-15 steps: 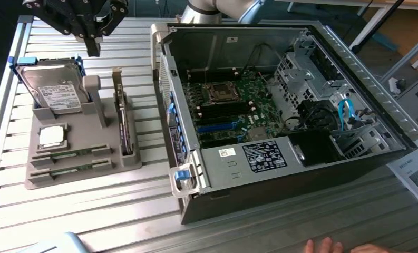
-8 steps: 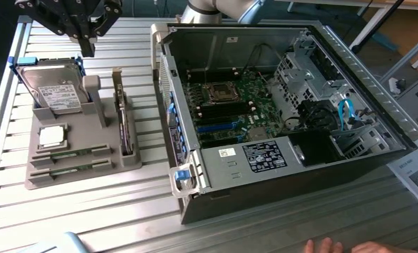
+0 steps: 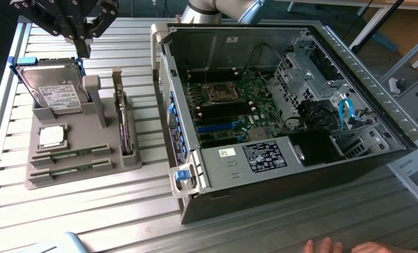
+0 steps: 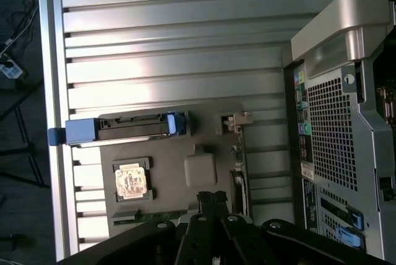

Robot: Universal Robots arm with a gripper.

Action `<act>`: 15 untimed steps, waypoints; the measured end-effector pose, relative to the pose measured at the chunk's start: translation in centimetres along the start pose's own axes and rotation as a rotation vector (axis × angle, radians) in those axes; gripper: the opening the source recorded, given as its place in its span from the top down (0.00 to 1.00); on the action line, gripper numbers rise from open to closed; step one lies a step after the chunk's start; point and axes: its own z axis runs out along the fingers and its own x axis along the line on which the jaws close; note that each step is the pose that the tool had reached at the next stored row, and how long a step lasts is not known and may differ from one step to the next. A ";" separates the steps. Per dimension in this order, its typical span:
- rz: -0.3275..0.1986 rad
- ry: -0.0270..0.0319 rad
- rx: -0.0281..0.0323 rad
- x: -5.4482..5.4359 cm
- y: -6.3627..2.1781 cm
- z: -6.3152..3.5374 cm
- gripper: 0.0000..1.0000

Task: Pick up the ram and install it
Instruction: 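Reach for the ram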

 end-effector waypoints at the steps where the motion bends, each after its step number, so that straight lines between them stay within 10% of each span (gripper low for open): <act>1: 0.000 0.0028 0.0002 0.0 0.00 0.02 0.89; 9: 0.000 0.0071 0.0006 0.4 -0.03 0.04 0.89; 15: 0.000 0.0072 0.0006 2.8 -0.22 0.03 0.89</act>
